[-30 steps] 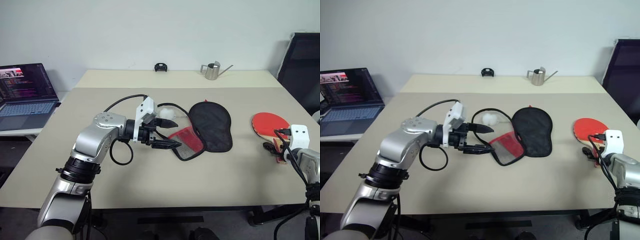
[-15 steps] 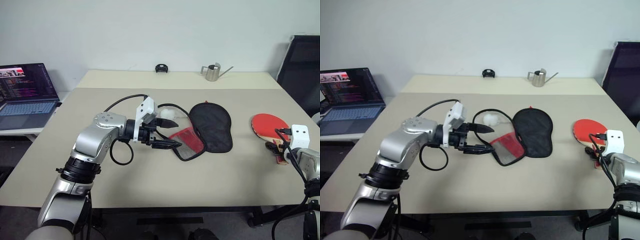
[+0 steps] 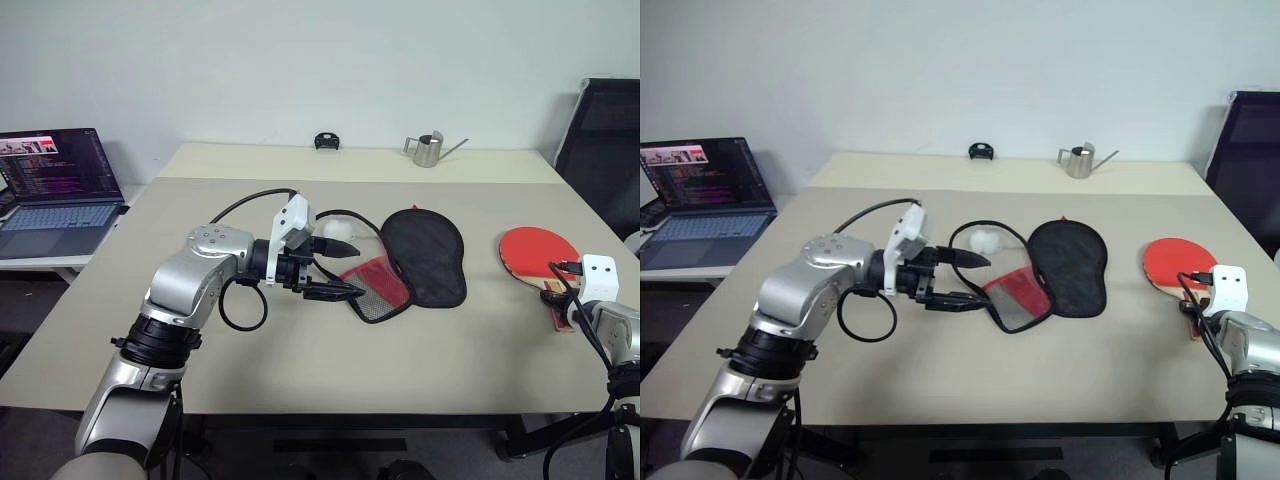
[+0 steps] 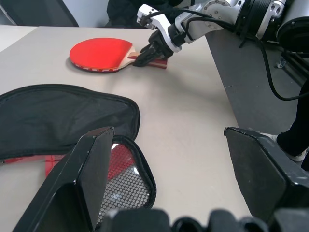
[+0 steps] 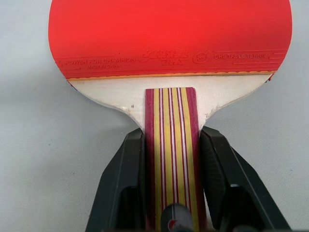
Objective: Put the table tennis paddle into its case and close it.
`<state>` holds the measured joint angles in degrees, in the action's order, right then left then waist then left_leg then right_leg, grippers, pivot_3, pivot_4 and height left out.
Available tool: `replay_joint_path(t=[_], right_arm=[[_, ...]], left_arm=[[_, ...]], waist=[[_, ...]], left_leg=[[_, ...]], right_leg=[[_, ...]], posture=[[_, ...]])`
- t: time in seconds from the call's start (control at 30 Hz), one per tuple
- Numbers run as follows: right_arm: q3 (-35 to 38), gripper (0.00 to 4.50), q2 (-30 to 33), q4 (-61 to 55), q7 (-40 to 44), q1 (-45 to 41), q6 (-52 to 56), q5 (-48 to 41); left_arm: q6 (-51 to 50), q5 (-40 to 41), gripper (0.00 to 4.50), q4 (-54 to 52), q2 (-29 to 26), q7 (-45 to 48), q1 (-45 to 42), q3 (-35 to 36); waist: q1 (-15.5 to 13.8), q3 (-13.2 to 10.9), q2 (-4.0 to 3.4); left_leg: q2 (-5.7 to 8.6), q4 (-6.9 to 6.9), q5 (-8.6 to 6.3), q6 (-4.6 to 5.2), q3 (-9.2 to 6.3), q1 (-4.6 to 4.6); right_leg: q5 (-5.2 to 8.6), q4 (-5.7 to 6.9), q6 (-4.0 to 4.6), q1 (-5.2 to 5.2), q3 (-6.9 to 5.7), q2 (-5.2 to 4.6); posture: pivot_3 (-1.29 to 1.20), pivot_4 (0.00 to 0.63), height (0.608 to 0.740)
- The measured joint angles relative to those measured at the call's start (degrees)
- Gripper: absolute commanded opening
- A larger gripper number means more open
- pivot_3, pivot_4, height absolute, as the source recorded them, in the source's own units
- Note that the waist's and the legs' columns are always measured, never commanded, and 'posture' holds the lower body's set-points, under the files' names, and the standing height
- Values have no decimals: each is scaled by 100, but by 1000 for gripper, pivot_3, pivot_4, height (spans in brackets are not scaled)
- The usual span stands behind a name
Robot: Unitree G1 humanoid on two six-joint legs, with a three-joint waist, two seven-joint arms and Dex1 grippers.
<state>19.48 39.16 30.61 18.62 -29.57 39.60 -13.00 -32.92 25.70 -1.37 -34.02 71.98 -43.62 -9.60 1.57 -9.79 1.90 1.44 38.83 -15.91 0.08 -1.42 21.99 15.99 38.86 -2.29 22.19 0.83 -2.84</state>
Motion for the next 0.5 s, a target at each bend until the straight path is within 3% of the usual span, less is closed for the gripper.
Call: replay_joint_path(t=[0.5], right_arm=[[168,1152,-61,-1813,-146,-67,1290,-518]], left_arm=[[-2,26,3999,-34,-287,-166,316,322]], waist=[[31,-59,-90]], left_leg=[[-1,-11,0,0,5,8]], right_leg=[[1,1,0,17,5,2]], posture=[[0,150,740]])
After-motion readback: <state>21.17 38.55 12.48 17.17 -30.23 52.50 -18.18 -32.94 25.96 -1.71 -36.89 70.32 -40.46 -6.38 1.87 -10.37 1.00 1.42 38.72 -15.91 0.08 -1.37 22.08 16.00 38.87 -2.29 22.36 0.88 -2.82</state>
